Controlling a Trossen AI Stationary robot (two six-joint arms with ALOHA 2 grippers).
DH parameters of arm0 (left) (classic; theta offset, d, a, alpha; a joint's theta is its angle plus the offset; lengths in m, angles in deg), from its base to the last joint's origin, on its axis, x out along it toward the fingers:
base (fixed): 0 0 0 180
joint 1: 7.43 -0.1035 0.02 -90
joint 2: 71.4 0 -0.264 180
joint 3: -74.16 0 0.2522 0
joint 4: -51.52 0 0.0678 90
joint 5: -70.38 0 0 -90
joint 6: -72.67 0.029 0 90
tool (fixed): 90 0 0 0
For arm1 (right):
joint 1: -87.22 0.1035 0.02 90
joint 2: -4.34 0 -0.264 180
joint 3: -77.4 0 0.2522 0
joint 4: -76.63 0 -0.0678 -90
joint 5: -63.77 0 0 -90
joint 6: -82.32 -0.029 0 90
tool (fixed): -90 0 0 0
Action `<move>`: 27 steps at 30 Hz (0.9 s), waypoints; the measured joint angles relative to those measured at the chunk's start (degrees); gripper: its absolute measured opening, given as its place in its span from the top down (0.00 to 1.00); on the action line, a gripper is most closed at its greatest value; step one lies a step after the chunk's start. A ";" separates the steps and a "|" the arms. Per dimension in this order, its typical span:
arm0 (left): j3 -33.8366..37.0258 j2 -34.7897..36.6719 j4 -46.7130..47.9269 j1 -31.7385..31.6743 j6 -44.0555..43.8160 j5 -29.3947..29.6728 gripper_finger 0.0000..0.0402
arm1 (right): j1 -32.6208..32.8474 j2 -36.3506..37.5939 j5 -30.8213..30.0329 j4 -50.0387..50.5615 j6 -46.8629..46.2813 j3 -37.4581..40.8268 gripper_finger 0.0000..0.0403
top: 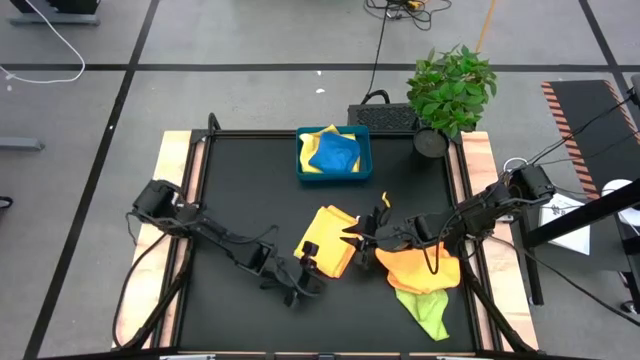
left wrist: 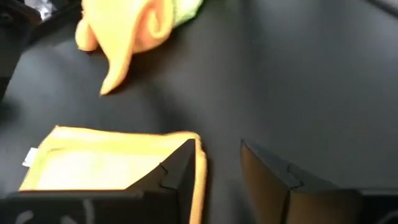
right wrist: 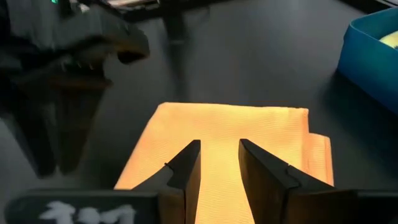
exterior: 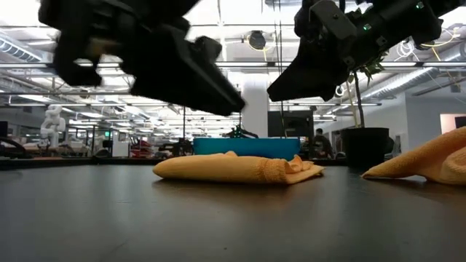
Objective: Fold microfiber towels
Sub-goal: Stack the left orange microfiber towel on top of the blue microfiber towel in the bin
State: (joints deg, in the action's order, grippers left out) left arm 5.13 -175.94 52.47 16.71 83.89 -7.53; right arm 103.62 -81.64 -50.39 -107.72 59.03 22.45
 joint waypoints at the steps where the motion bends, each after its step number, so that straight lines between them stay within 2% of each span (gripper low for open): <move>1: -0.72 -0.89 0.39 0.00 0.04 0.90 0.65 | 0.00 0.00 0.08 -1.03 -0.02 0.46 0.75; 5: -3.13 -3.76 4.16 -0.07 0.94 5.70 0.49 | 0.17 0.00 0.14 -4.60 -0.15 2.49 0.75; 9: -5.50 -6.57 7.72 -0.04 1.77 6.23 0.33 | 0.22 0.00 0.16 -8.63 -0.99 5.13 0.75; 14: -7.67 -10.37 7.82 0.31 1.82 10.51 0.22 | 0.22 0.00 0.15 -12.68 -1.30 7.84 0.75; 18: -9.18 -12.20 7.59 0.52 3.47 15.63 0.23 | 0.20 0.00 0.17 -14.27 -1.02 8.92 0.75; 27: -10.10 -13.98 7.91 -0.25 7.04 15.03 0.41 | 0.17 0.00 1.92 -12.38 2.18 8.90 0.75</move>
State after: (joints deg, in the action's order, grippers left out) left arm -4.97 -189.92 60.38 16.46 90.93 7.50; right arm 103.80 -81.64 -48.47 -120.10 61.21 31.35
